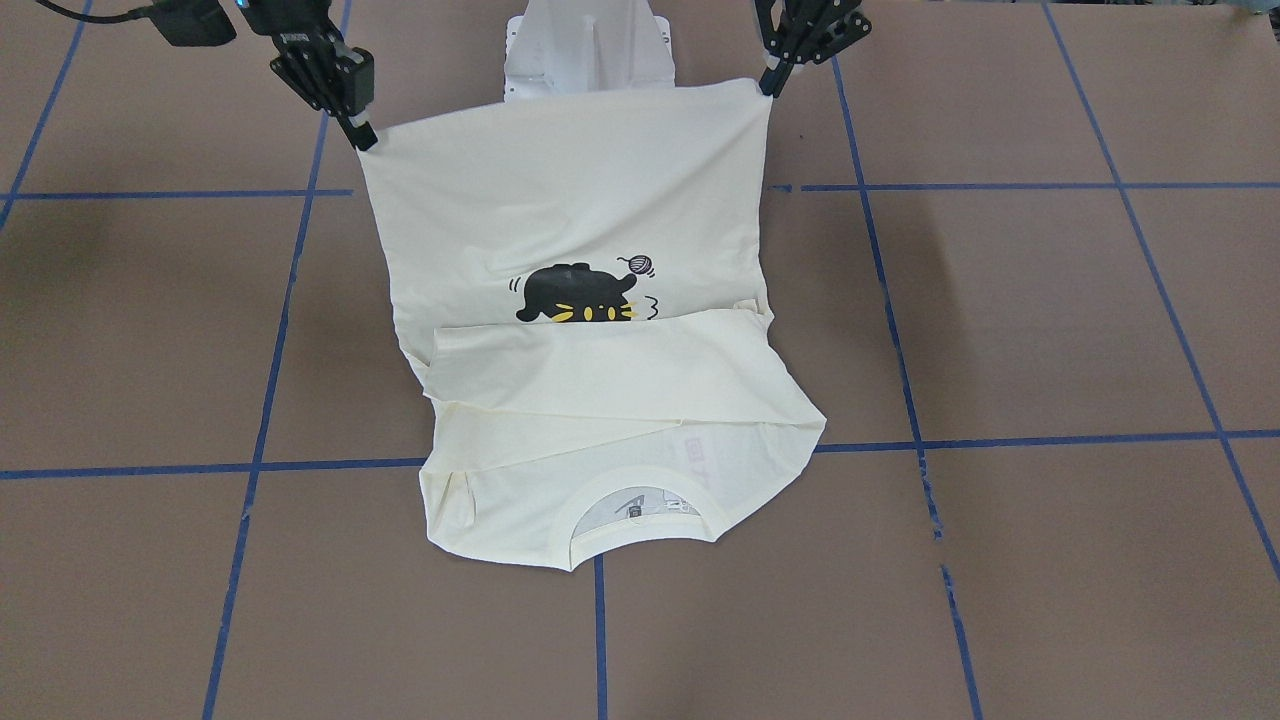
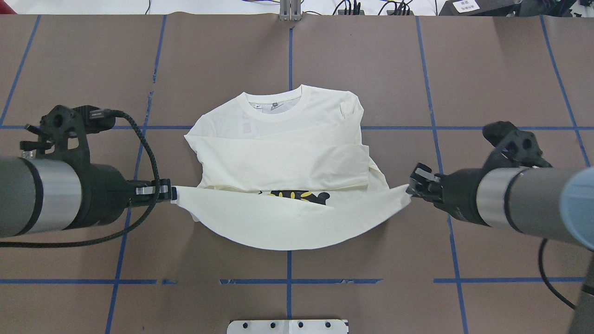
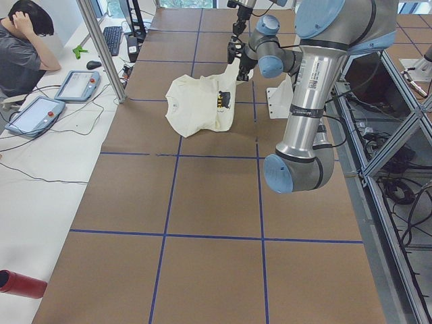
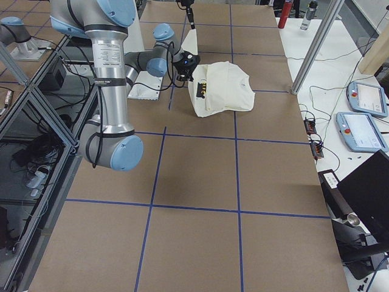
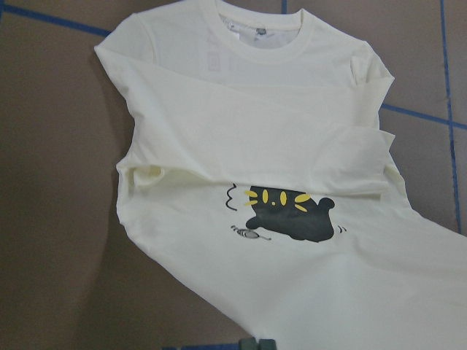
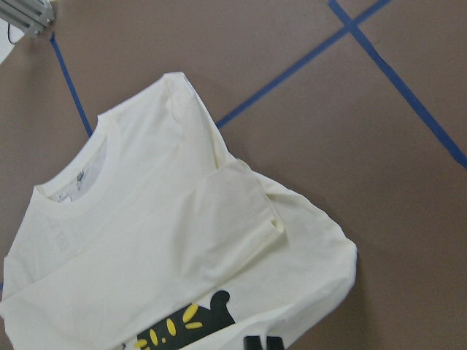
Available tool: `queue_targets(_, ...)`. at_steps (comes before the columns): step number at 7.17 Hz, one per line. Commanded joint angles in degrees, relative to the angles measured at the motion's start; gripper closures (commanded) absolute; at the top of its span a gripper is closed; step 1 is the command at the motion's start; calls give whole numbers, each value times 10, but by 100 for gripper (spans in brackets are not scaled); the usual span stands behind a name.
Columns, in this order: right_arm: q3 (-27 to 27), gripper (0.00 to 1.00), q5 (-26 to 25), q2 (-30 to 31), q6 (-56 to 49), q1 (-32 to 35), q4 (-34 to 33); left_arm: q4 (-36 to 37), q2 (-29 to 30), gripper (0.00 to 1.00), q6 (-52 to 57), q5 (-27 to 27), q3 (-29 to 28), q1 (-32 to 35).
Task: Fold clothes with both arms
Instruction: 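Lift the hem with both grippers and fold it up onto the collar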
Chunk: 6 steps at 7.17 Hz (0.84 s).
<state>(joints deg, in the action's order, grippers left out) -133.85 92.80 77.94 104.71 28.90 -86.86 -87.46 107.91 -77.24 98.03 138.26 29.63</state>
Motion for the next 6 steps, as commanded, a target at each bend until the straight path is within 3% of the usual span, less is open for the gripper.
queue_targets(1, 148, 100, 13, -132, -67, 89, -41, -9, 39, 100, 45, -1, -101, 52)
queue_targets(4, 313, 100, 22, -215, -112, 150, 3, -145, 47, 100, 58, -5, -266, 92)
queue_targets(6, 425, 100, 20, -254, -116, 156, 74, -163, 83, 100, 85, -13, -352, 115)
